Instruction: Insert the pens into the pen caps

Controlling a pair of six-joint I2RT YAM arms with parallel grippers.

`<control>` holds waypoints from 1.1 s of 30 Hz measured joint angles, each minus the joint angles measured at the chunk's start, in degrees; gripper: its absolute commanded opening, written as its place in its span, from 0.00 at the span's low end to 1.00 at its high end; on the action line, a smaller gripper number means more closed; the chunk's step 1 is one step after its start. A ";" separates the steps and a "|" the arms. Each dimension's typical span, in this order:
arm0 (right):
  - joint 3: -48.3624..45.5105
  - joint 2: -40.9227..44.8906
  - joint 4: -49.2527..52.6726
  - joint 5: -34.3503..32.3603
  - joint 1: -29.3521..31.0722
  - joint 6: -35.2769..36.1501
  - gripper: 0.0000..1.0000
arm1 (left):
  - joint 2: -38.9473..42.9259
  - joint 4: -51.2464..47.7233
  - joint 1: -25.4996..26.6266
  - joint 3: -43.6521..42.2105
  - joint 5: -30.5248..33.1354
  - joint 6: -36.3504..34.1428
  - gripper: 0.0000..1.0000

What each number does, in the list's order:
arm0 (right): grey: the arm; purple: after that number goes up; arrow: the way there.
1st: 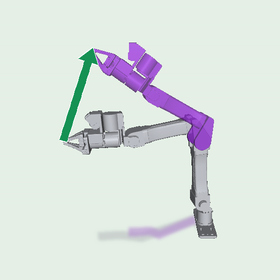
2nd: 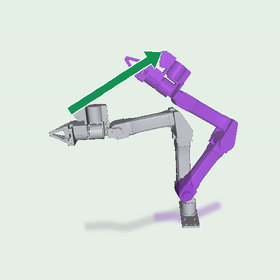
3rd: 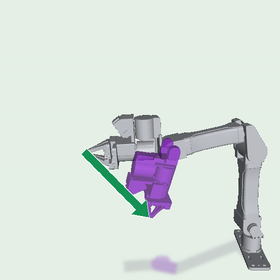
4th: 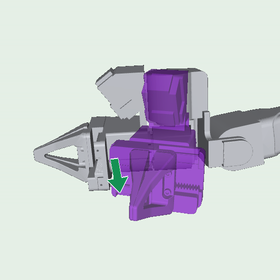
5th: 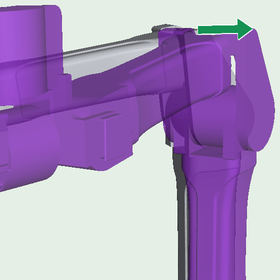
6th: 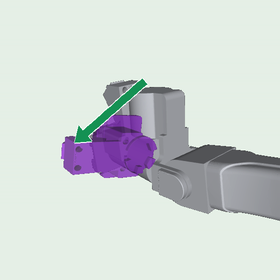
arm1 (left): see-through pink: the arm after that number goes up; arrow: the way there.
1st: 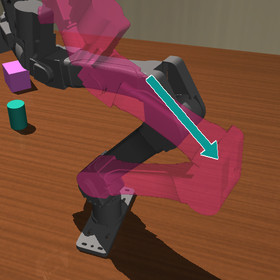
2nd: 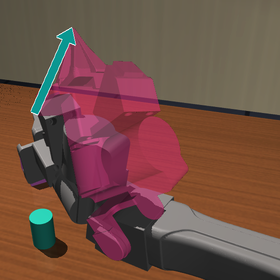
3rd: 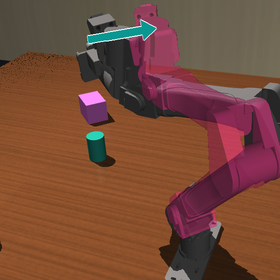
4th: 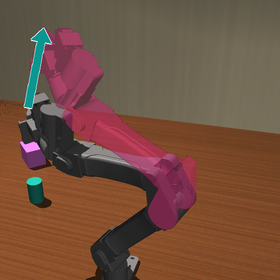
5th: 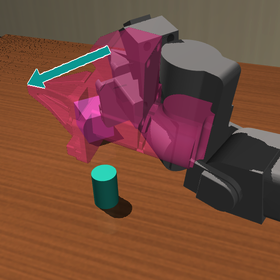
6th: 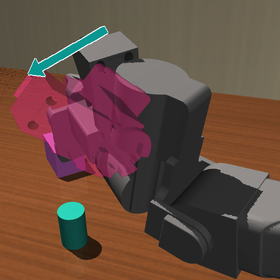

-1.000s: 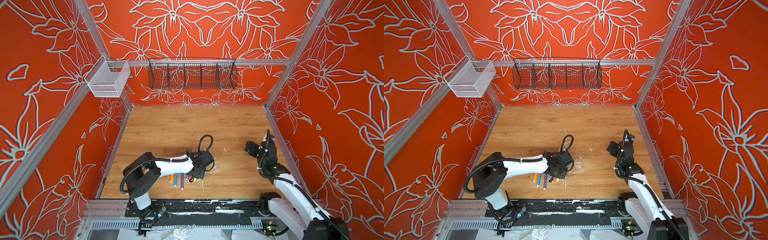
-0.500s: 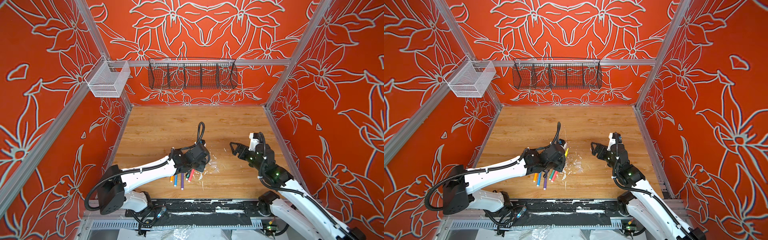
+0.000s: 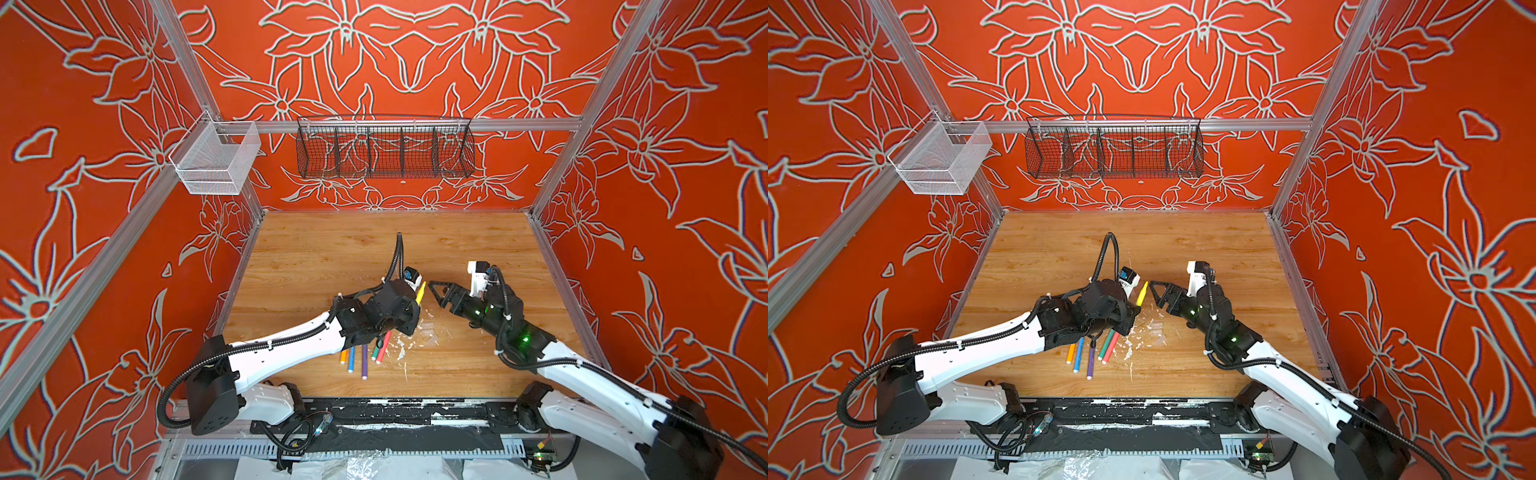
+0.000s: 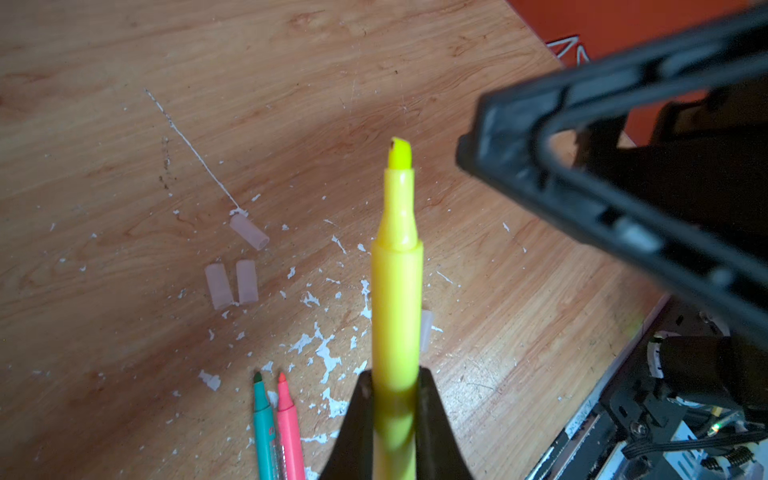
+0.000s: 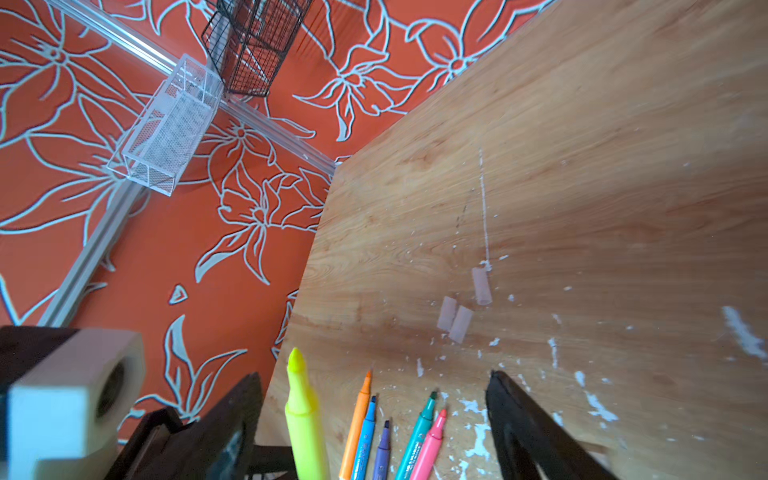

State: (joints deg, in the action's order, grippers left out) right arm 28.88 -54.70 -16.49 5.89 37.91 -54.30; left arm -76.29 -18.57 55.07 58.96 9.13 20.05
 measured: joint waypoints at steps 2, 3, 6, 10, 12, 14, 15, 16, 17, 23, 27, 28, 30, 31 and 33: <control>0.33 -2.36 -2.16 -0.04 0.85 -0.87 0.79 | 0.00 0.57 0.00 0.09 0.17 -1.05 0.00; 0.46 -3.52 -3.34 -0.07 1.16 -1.42 0.76 | 0.02 0.81 0.00 0.13 0.33 -1.68 0.00; 0.81 -6.43 -6.71 -0.24 2.14 -2.58 0.70 | 0.02 1.51 0.00 0.17 0.94 -2.73 0.00; 1.99 -8.00 -8.70 -1.07 4.07 -3.30 0.55 | -0.02 1.55 0.00 0.57 1.42 -3.80 0.00; 2.51 -7.87 -9.14 -1.66 5.29 -3.21 0.47 | -0.39 1.53 0.00 1.40 1.57 -4.04 0.00; 2.80 -7.43 -9.49 -2.82 6.73 -2.99 0.41 | -1.09 1.51 0.00 2.45 1.68 -4.09 0.00; 2.84 -7.06 -9.44 -3.37 7.39 -2.89 0.38 | -1.49 1.49 0.00 2.93 1.75 -4.11 0.00; 2.84 -6.60 -9.33 -4.02 7.93 -2.82 0.35 | -1.86 1.33 0.00 3.32 1.81 -4.17 0.00; 2.84 -6.25 -8.98 -4.83 8.26 -2.71 0.32 | -2.10 1.31 0.00 3.61 1.81 -4.17 0.00; 2.29 -4.42 -6.75 -8.85 8.41 -1.86 0.10 | -2.49 1.33 0.07 4.70 1.57 -4.35 0.00; 2.12 -3.89 -5.99 -10.03 8.74 -1.64 0.03 | -2.99 1.73 0.11 4.72 1.11 -4.63 0.19; 2.10 -3.89 -5.97 -10.23 8.79 -1.66 0.02 | -3.19 1.79 0.11 4.79 1.18 -4.76 0.24; 2.10 -3.87 -6.73 -10.23 9.22 -1.97 0.02 | -3.78 2.16 0.04 4.81 1.55 -4.76 0.29; 2.10 -3.78 -7.26 -10.27 9.62 -2.05 0.02 | -4.22 2.12 0.04 4.81 1.70 -4.87 0.31; 2.10 -3.67 -8.09 -10.58 10.19 -2.14 0.01 | -5.27 1.97 0.00 4.79 2.08 -5.22 0.32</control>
State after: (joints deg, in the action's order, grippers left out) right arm 30.98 -58.37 -24.58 -4.69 48.10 -56.45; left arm -81.56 -16.60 55.07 63.75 11.20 14.83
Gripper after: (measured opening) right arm 0.179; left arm 0.310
